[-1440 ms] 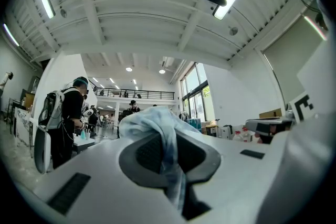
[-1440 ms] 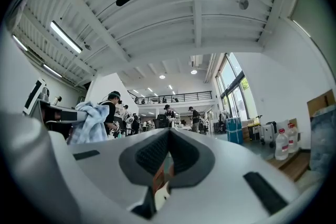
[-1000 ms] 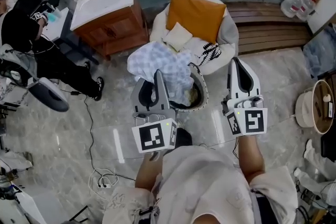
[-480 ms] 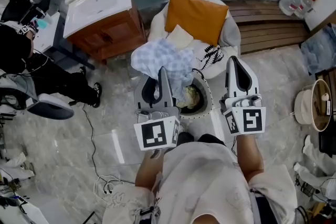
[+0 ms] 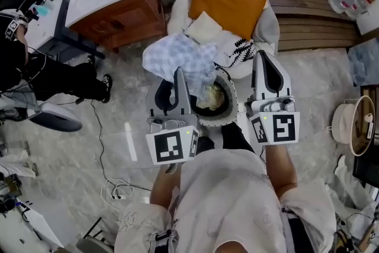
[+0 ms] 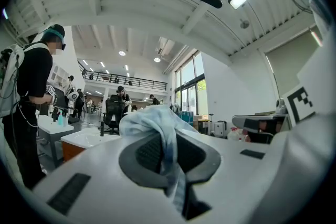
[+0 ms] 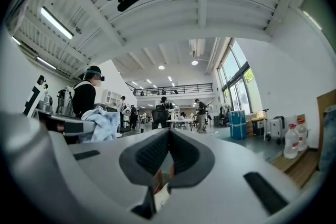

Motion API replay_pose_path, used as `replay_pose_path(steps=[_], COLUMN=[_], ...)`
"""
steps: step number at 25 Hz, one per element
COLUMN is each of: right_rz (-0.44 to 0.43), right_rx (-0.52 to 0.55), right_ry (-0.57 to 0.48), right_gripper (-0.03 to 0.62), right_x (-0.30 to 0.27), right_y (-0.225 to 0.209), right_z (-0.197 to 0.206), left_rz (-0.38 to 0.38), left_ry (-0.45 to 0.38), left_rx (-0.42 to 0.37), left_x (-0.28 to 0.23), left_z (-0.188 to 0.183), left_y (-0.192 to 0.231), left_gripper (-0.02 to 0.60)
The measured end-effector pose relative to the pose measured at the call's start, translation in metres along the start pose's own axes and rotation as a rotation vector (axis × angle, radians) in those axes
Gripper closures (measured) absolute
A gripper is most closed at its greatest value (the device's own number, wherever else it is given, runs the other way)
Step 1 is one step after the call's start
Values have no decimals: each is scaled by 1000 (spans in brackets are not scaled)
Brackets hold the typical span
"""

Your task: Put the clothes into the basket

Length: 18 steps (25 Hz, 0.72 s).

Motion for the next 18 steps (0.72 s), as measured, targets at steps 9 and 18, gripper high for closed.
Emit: replay_pose_path(steps=[9,18], right_rz=[-131,-174], right_rx=[-56,-110], right_ry=[61,113], right_gripper=[606,606], right_x=[-24,-38], right_y=[-42,-58], right_z=[44,81], left_rz=[-112,-146], left_ry=[111,282], left_rx=[-44,-35], left_x=[-19,-16], left_z=[40,110], left_y=[-27,-35], left_gripper=[545,545])
Point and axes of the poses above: the fingertips, and each gripper's own axes: x backward along the fingers, y to its left, z out of its underside, the point moved 1 cm from there along x, backward along the fingers, and after that the axes turned 14 degrees about -z, right-handed, at the moved point
